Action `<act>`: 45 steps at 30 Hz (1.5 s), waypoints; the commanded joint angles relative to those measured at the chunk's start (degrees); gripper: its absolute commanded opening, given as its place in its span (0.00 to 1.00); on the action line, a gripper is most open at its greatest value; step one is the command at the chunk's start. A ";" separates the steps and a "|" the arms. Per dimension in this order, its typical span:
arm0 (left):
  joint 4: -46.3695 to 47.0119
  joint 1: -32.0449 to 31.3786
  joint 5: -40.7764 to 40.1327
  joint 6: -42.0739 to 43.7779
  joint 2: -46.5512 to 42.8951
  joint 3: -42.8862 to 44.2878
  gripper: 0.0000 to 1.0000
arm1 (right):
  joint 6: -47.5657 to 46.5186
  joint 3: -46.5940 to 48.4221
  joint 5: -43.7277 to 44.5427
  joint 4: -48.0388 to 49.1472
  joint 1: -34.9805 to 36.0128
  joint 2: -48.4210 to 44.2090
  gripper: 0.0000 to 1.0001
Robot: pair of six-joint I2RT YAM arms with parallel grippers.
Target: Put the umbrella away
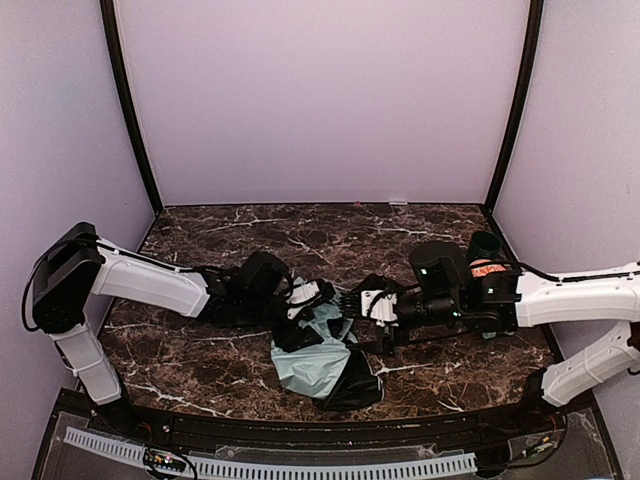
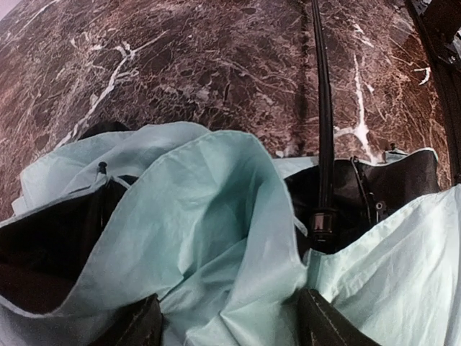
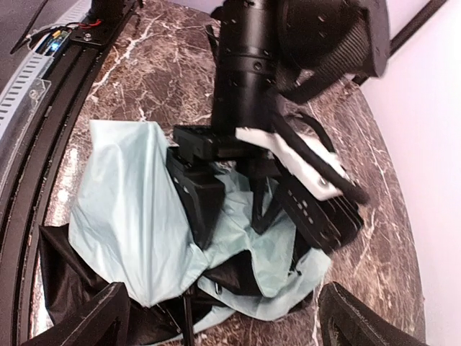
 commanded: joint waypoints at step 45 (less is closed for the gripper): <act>-4.09 4.13 3.53 4.48 -10.87 1.84 0.87 | 25.57 18.70 -17.02 -32.21 -19.64 20.44 0.75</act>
